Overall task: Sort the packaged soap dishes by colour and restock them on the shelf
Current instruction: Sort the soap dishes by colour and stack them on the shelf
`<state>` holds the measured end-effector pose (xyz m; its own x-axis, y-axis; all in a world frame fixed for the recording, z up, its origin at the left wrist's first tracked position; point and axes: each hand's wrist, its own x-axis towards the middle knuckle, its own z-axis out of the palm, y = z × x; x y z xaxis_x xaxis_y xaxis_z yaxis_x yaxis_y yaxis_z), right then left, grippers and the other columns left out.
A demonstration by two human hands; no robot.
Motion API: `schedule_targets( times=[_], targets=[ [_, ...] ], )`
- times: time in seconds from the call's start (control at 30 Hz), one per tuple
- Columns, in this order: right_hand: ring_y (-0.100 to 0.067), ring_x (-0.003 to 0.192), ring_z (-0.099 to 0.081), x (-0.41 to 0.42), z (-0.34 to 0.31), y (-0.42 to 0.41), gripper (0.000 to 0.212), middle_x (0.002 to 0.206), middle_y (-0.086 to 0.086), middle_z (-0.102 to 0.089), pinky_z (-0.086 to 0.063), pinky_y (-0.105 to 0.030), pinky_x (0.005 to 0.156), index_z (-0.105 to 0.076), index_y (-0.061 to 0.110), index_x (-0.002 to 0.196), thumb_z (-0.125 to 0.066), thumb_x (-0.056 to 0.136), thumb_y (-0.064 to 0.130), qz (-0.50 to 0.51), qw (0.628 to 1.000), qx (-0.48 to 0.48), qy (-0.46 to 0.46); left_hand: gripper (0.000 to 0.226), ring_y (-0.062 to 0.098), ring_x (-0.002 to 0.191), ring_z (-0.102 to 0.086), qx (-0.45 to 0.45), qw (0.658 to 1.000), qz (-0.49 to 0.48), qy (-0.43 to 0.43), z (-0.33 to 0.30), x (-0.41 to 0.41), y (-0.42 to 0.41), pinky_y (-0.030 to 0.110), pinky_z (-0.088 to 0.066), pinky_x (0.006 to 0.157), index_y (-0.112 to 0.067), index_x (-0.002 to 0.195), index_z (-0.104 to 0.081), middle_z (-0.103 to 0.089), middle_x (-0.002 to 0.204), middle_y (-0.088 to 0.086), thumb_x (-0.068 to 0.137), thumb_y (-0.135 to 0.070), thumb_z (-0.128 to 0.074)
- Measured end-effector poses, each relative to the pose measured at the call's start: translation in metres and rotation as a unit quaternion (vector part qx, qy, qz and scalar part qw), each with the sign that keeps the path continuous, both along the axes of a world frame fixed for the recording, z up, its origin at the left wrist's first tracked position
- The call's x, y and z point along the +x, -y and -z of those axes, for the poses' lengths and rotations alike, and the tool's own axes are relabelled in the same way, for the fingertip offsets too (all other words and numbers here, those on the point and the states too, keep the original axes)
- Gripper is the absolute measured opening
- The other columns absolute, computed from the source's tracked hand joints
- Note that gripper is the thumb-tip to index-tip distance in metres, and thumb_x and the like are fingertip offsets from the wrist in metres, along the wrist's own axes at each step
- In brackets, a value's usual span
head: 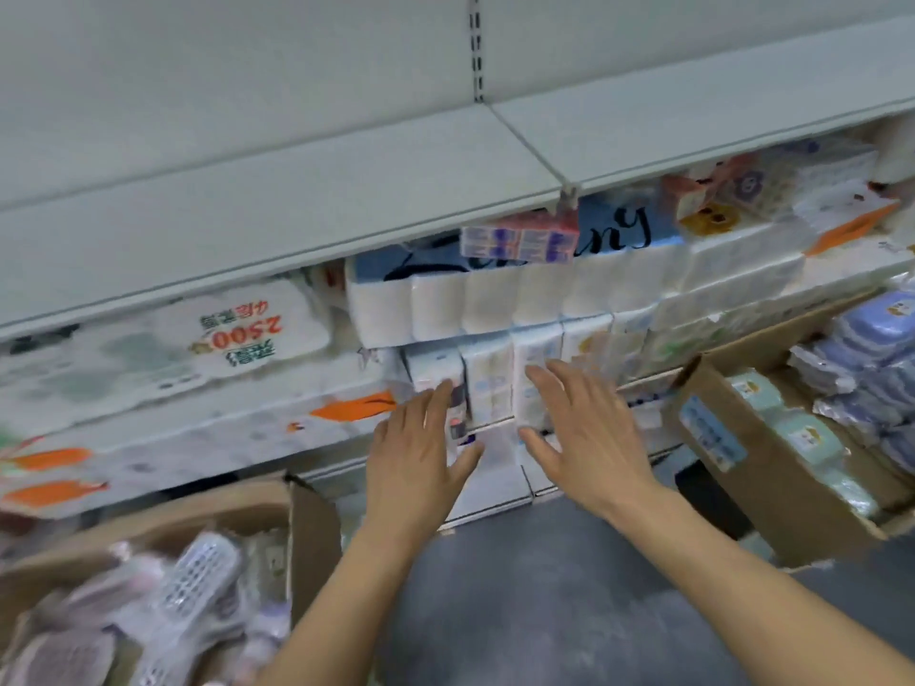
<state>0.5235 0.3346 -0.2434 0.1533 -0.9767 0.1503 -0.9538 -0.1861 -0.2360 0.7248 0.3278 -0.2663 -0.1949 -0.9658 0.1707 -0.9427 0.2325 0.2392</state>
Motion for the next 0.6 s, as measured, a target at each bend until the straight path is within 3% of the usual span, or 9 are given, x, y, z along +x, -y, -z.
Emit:
schedule_targets(
  times=[0.17,0.33,0.47,0.6],
  targets=[
    [-0.033,0.110,-0.059,0.125,0.015,-0.007,0.063,0.134,-0.010,-0.055,-0.052,-0.044,0.077,-0.042,0.019,0.138,-0.050,0.082,0.046,-0.091,0.996,0.014,0.018,0.073,0.030,0.106,-0.062,0.027,0.996,-0.085,-0.011,0.023,0.116,-0.046,0.041,-0.052,0.083,-0.016,0.139,-0.050,-0.063,0.124,0.006,0.083,-0.062,-0.044],
    [-0.034,0.111,-0.059,0.259,0.050,-0.025,0.060,0.132,-0.013,-0.057,-0.054,-0.044,0.077,-0.053,0.012,0.134,-0.071,0.080,0.032,-0.155,0.986,0.045,0.040,0.072,0.026,0.124,-0.051,0.115,0.980,-0.158,-0.021,0.054,0.247,-0.098,0.041,-0.045,0.096,-0.020,0.149,-0.036,-0.052,0.139,0.003,0.089,-0.058,-0.047],
    [-0.033,0.119,-0.051,0.345,0.087,-0.044,0.054,0.138,-0.010,-0.049,-0.053,-0.042,0.077,-0.046,0.014,0.140,-0.061,0.089,0.027,-0.175,0.978,0.098,0.059,0.070,0.022,0.132,-0.042,0.179,0.965,-0.193,0.000,0.081,0.346,-0.139,0.038,-0.041,0.102,-0.024,0.152,-0.025,-0.040,0.149,0.000,0.094,-0.055,-0.048],
    [-0.022,0.133,-0.032,0.396,0.125,-0.053,0.056,0.150,-0.001,-0.030,-0.042,-0.034,0.094,-0.025,0.021,0.150,-0.045,0.098,0.028,-0.168,0.964,0.208,0.016,0.070,0.025,0.128,-0.045,0.237,0.947,-0.219,-0.004,0.118,0.423,-0.164,0.038,-0.043,0.097,-0.023,0.151,-0.025,-0.045,0.145,0.003,0.093,-0.053,-0.052]
  ],
)
